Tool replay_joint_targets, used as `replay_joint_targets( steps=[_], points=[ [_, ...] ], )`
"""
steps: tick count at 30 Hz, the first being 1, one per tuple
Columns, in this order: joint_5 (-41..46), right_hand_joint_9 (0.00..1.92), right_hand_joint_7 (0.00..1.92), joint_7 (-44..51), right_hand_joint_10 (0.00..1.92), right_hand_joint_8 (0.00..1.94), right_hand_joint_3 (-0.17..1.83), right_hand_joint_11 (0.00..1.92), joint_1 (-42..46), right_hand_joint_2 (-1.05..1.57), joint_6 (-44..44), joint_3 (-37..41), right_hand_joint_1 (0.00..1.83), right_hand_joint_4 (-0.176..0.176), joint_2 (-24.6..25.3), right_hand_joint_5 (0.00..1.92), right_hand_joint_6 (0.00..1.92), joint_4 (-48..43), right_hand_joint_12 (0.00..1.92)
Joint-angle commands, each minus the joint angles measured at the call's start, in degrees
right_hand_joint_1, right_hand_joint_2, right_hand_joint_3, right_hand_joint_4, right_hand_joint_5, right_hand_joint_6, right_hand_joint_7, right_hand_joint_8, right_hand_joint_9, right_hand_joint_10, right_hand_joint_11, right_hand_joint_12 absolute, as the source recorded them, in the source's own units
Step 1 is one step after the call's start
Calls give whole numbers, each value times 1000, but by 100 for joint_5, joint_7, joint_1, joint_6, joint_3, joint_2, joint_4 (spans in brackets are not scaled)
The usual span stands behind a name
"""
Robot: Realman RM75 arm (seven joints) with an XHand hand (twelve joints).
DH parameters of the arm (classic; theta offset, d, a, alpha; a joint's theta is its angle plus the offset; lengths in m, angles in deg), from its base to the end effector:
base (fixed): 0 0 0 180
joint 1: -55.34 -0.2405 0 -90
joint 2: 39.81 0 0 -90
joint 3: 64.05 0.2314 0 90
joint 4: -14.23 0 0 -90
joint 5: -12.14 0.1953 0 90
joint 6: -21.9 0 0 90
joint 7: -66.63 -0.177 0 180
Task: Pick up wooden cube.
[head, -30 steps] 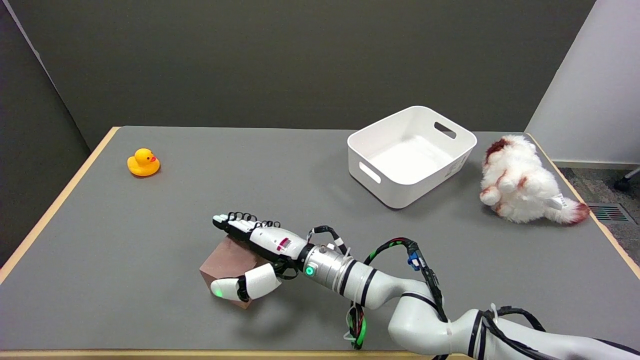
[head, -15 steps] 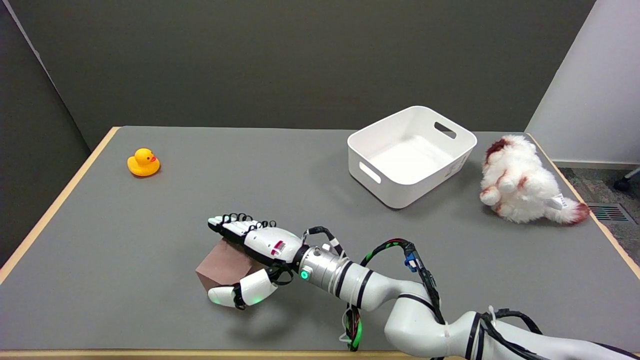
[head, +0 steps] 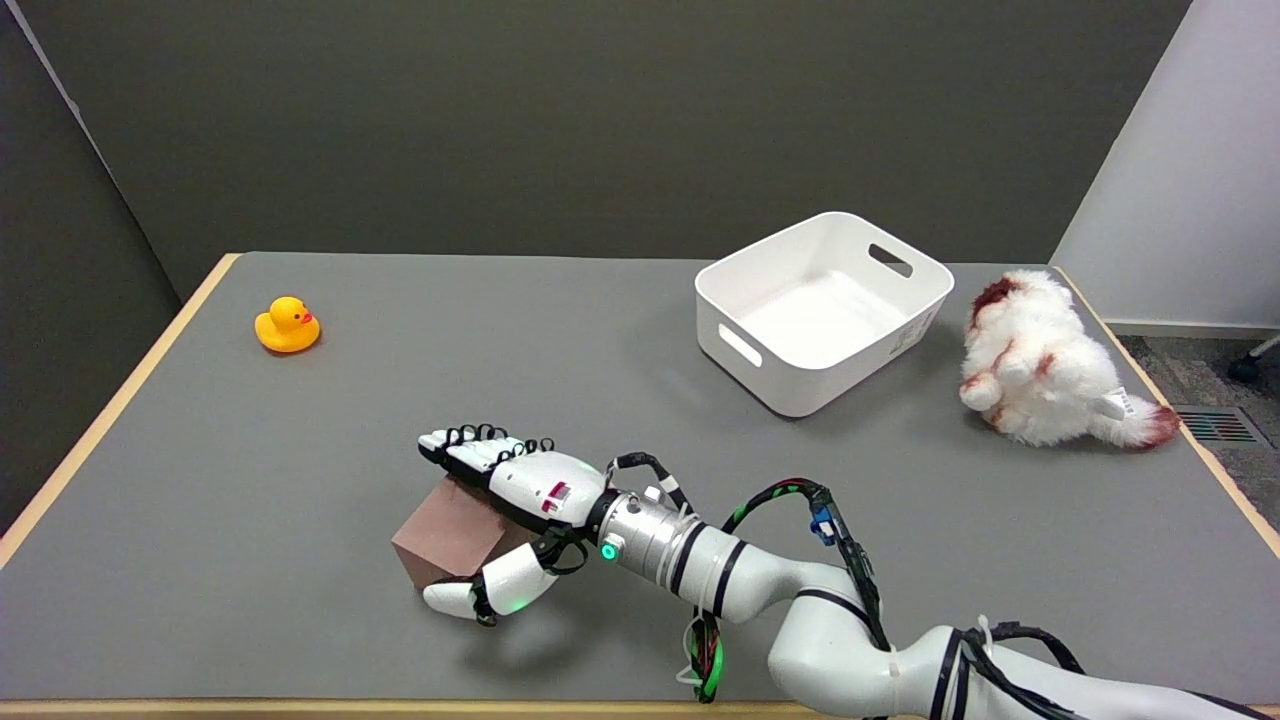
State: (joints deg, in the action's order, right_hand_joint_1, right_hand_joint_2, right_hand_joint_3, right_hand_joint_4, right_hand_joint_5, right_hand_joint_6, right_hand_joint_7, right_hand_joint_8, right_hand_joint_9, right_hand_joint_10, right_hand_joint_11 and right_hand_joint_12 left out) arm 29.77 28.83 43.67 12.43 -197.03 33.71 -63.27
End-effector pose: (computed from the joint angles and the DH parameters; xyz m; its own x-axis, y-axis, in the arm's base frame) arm -0.2792 -0.3381 0.0874 0.8173 -0.3974 0.4172 -0.5705 -0.4563 0.6829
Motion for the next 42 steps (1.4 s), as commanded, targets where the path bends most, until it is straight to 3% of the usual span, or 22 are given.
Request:
replay_joint_targets(
  steps=[1,2,4,6,9,13,15,17,19,21,24,26,28,32,34,35,42],
  points=[
    [27,-1,-1,315,8,-1,819,-1,61,578,-139,103,620,-138,51,-1,-1,201,664],
    [27,-1,-1,315,9,-1,830,-1,61,580,-183,102,626,-141,59,-1,-1,243,665],
    [23,-1,-1,315,420,191,840,-1,61,620,-227,109,663,-171,62,-1,-1,280,940],
    [3,32,11,315,687,358,871,-1,61,643,-247,132,677,-176,62,-1,-1,300,1095],
    [-5,114,69,315,792,468,843,23,61,696,-255,156,783,-176,70,-1,-1,328,1234],
    [7,198,81,374,833,586,940,94,49,742,-347,166,856,-176,70,-1,-1,376,1265],
    [40,216,92,563,906,637,879,97,45,776,-419,166,962,-176,70,-1,-1,384,1344],
    [96,273,73,731,1105,893,893,33,53,817,-500,174,1065,-176,70,-1,106,384,1572],
    [270,331,111,865,1167,1055,940,6,45,781,-565,174,1137,-176,70,67,57,401,1712],
    [405,360,121,1035,1311,1252,961,0,45,822,-641,174,1184,-176,70,75,179,429,1817],
    [650,465,46,1342,1840,1545,378,-1,45,1116,-791,167,1634,-176,62,123,530,460,1915],
    [803,455,72,1548,1857,1614,396,-1,40,1118,-896,154,1620,-176,54,138,688,472,1921],
    [886,391,376,1674,1895,1941,198,-1,33,1317,-962,151,1411,-176,50,132,961,484,1921],
    [1002,384,392,1783,1908,1941,252,59,16,1289,-1052,174,1415,-176,38,180,1126,496,1921],
    [1006,450,511,1817,1806,1941,137,130,-3,1328,-1099,185,1301,-176,30,369,1439,496,1921],
    [1010,469,536,1817,1778,1941,106,156,-10,1337,-1106,197,1276,-176,30,418,1507,496,1921],
    [1069,494,513,1817,1750,1941,69,216,-94,1336,-1126,258,1283,-176,30,508,1467,512,1921]
  ],
)
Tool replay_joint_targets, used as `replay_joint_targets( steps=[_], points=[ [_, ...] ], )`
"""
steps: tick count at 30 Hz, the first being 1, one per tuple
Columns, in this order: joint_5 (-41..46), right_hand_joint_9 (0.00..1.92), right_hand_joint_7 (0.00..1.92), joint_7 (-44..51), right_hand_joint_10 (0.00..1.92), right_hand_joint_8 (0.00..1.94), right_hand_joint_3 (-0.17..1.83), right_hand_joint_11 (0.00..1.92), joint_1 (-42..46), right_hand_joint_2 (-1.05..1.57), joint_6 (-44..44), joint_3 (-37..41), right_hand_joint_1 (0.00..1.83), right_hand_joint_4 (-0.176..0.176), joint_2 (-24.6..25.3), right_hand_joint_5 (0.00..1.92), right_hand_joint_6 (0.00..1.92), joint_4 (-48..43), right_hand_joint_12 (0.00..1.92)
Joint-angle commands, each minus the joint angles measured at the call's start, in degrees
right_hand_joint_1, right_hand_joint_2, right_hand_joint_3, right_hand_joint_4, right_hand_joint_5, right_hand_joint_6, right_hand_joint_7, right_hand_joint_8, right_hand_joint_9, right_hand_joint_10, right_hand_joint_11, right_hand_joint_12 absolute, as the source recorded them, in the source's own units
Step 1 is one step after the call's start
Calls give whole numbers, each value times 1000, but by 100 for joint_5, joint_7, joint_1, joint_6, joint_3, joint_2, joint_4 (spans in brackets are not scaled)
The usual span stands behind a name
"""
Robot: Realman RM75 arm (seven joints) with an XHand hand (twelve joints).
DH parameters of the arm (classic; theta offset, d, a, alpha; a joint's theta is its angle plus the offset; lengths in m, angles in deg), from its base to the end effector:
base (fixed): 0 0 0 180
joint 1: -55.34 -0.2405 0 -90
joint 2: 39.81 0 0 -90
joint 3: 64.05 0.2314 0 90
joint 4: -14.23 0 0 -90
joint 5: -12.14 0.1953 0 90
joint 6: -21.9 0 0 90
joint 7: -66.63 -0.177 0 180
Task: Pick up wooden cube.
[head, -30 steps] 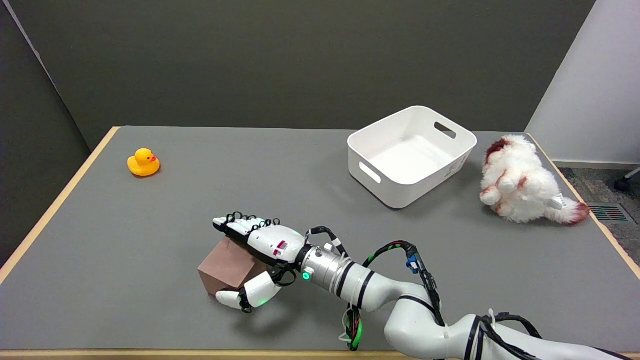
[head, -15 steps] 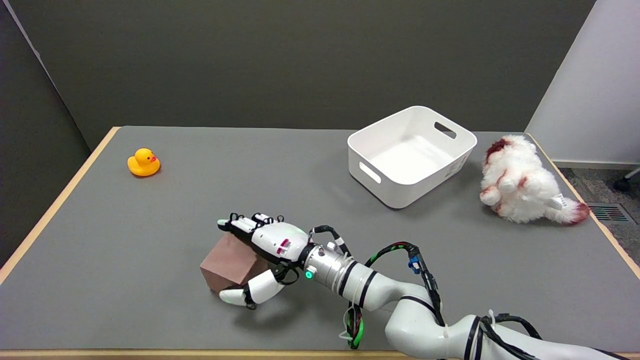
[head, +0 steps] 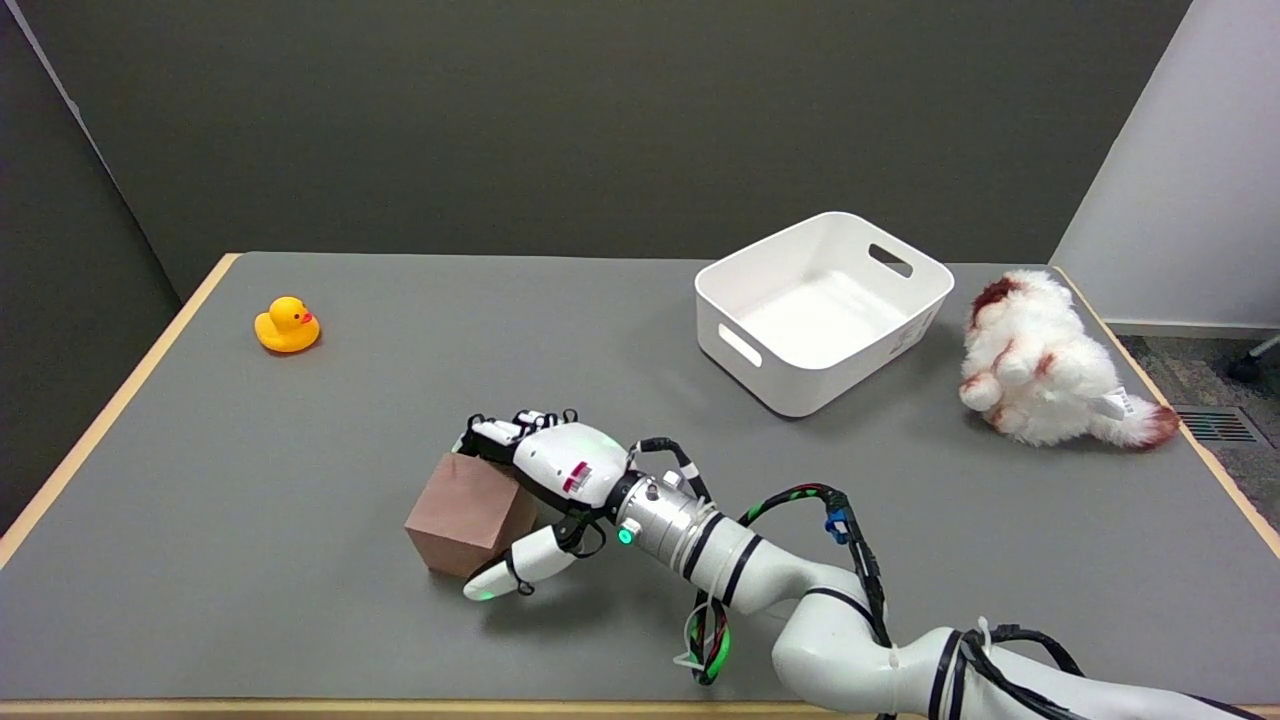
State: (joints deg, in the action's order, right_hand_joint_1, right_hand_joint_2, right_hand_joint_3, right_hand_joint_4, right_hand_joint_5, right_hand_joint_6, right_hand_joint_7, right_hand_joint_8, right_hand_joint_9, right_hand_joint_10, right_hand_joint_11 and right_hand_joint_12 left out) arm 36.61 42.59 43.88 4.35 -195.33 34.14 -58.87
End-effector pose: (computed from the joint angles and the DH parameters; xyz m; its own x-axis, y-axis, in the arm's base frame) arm -0.2771 -0.3490 0.1070 0.8848 -0.2500 0.3932 -0.4660 -0.4727 0.7479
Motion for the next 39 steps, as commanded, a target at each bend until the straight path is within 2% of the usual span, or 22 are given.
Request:
replay_joint_targets(
  steps=[1,5,8,14,16,26,29,39],
  points=[
    [423,496,509,441,1748,1941,69,221,-132,1335,-339,96,1283,-176,-17,517,1458,76,1921],
    [462,496,495,441,1748,1941,85,239,-192,1326,-375,169,1283,-176,-21,532,1460,100,1921],
    [466,630,489,441,1889,1941,148,200,-227,1321,-375,200,1101,-152,-21,551,1464,128,1921],
    [618,614,481,441,1886,1941,132,216,-287,1328,-438,210,1105,-148,-21,555,1467,212,1921],
    [653,498,478,441,1748,1941,126,235,-292,1306,-446,227,1285,-176,-21,551,1462,233,1921],
    [662,500,472,441,1747,1941,132,255,-319,1302,-538,383,1285,-176,-25,560,1461,320,1921],
    [661,629,470,441,1873,1941,149,246,-319,1321,-583,490,1095,-140,-34,566,1465,336,1921],
    [662,671,456,441,1861,1941,149,283,-319,1321,-798,863,1092,-136,-113,577,1467,303,1921]
  ],
)
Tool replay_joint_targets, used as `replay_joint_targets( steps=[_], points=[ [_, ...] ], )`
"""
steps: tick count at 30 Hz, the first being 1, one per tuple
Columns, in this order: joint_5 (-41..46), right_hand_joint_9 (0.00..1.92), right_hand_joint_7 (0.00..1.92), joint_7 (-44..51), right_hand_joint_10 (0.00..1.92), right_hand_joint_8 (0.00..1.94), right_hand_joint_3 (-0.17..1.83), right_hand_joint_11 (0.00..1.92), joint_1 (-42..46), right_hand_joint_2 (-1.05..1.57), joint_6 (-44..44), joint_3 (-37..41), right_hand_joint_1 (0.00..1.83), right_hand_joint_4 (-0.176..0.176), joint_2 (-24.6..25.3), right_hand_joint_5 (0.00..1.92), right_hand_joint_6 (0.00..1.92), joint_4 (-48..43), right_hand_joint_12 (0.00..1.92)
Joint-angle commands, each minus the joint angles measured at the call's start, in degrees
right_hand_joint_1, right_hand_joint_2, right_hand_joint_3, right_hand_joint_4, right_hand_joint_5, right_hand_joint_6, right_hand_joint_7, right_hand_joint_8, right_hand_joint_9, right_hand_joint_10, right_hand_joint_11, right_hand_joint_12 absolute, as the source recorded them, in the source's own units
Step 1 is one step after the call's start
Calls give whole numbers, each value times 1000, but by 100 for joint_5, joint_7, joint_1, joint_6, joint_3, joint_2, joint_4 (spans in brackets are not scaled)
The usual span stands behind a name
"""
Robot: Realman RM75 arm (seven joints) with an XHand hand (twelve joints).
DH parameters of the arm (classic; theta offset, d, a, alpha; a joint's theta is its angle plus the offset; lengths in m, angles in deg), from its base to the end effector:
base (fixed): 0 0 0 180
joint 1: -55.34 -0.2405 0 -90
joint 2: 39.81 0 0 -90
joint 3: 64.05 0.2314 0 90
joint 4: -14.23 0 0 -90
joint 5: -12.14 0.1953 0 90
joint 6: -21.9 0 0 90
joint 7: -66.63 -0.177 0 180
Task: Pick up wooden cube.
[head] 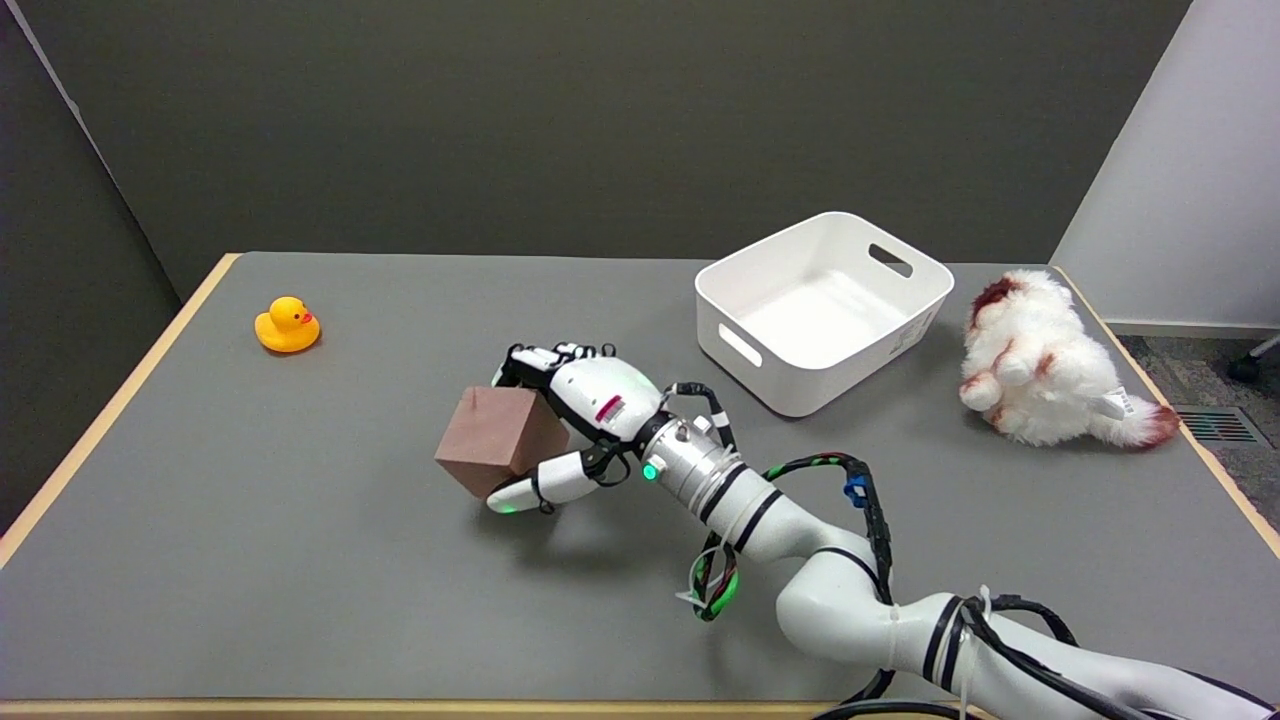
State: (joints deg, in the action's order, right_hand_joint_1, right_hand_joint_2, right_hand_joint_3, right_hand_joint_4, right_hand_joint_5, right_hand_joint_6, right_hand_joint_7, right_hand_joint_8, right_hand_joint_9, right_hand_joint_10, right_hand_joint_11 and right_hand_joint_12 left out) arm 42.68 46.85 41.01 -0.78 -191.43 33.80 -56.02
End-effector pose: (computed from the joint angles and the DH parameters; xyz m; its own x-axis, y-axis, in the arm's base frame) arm -0.2526 -0.3794 0.1427 0.8825 -0.1132 0.4566 -0.4590 -0.4193 0.7832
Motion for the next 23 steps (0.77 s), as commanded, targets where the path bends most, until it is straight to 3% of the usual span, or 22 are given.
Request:
replay_joint_targets(
  steps=[1,17,20,23],
  points=[
    [55,668,455,16,1860,1941,148,286,-32,1322,-315,527,1092,-135,-96,577,1467,-2,1921],
    [55,663,436,16,1847,1941,143,332,-44,1327,-966,1727,1086,-130,-761,588,1477,-651,1921],
    [55,649,554,16,1867,1941,199,302,-84,1315,-1116,2043,1093,-159,-931,458,1564,-788,1921],
    [55,656,561,16,1856,1941,192,334,-168,1321,-1261,2393,1093,-162,-1115,444,1584,-812,1921]
  ],
)
